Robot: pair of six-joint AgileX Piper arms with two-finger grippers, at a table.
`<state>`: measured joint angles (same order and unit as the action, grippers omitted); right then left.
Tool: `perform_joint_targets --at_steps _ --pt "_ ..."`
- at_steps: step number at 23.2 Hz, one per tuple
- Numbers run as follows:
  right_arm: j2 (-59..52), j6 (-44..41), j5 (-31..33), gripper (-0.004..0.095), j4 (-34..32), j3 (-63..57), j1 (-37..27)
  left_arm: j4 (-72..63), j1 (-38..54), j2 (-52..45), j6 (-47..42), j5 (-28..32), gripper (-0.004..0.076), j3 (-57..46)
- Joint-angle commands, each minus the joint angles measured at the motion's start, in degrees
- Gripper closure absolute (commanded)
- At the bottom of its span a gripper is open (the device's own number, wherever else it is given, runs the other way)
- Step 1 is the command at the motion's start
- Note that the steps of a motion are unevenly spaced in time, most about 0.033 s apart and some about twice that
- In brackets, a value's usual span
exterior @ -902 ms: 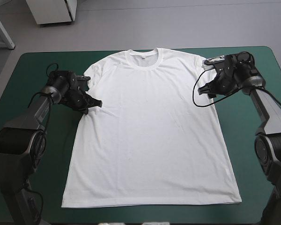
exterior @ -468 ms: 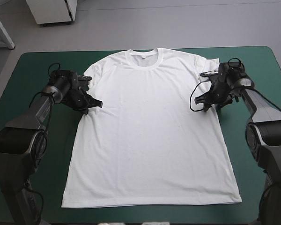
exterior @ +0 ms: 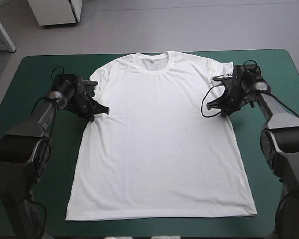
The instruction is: Fold the cloth
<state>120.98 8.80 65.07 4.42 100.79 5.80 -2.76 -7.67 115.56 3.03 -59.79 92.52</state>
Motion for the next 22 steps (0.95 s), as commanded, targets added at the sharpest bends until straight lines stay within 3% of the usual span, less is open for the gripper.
perform_joint_targets --at_steps 1,11,22 --pt "0.2 0.9 1.3 0.0924 4.0 -0.2 0.9 -1.8 -0.6 -2.4 -0.6 -0.3 0.0733 1.8" --pt "-2.8 2.4 3.5 0.0925 7.7 2.3 1.3 -1.2 -0.6 -5.5 -0.5 -2.6 0.0733 5.4" --pt "-27.0 1.8 5.5 0.0925 7.9 10.9 -3.1 5.9 -0.6 -32.9 -0.2 -2.5 0.0733 5.7"
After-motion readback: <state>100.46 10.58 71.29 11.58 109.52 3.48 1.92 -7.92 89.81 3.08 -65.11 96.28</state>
